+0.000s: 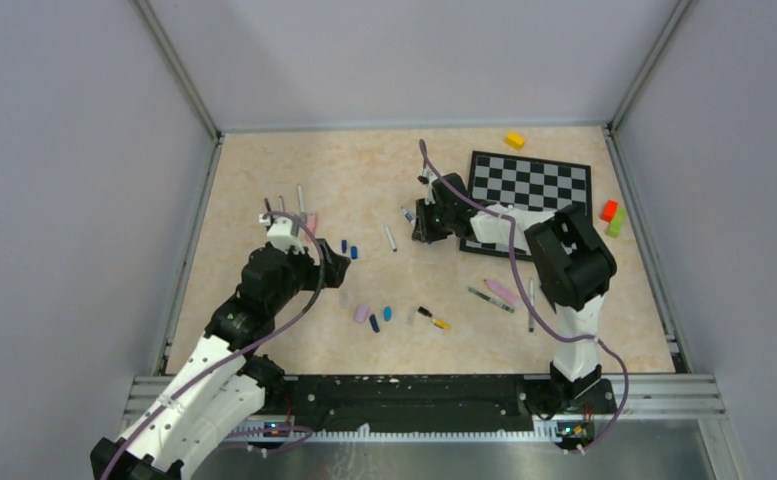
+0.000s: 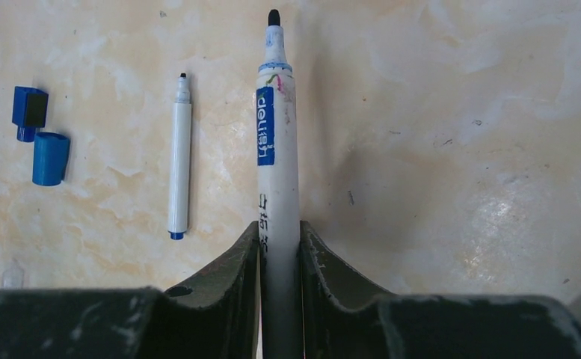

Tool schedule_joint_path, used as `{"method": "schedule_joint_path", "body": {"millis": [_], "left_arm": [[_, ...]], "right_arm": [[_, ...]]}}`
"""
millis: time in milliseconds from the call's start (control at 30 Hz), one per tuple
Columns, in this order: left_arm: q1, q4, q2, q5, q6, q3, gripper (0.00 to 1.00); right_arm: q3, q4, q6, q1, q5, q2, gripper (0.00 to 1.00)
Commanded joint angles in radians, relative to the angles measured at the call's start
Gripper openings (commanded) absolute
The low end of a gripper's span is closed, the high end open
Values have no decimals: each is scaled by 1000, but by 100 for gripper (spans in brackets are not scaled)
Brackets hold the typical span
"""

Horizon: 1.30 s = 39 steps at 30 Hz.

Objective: Open the pen caps
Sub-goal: Place the pen at the center of the board, then pick up the pen from the center of the board.

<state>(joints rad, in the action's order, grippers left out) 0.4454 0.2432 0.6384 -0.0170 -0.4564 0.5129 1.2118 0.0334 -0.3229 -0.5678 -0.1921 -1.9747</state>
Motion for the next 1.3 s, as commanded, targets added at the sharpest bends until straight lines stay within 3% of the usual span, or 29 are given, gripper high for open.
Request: {"method": "schedule_joint_path", "body": {"millis": [0,200,500,833,1000,1067,1267], "left_arm": [[-6,-11,-20,11,-26,0,95],[-4,-28,-19,43,-46,-21,95],[-5,-38,-2,65,-48,-13,95],[-5,-53,92,81,-8,61,97],[-7,-46,168,72,39,126,99],[-12,-40,197,61,68,145,99],[-77,-8,325,58,140,213,99]], "right_arm": [[-3,8,16,-12,14,-20,24],[-19,10,32,-12,-4,-18,31],[2,38,61,-12,-47,4,33],[-20,57,147,-8,-41,166,40],[-87,55,246,11,-79,348,42],[-131,46,297,39,-124,443,44],[-296,10,438,212,-522,727,44]]}}
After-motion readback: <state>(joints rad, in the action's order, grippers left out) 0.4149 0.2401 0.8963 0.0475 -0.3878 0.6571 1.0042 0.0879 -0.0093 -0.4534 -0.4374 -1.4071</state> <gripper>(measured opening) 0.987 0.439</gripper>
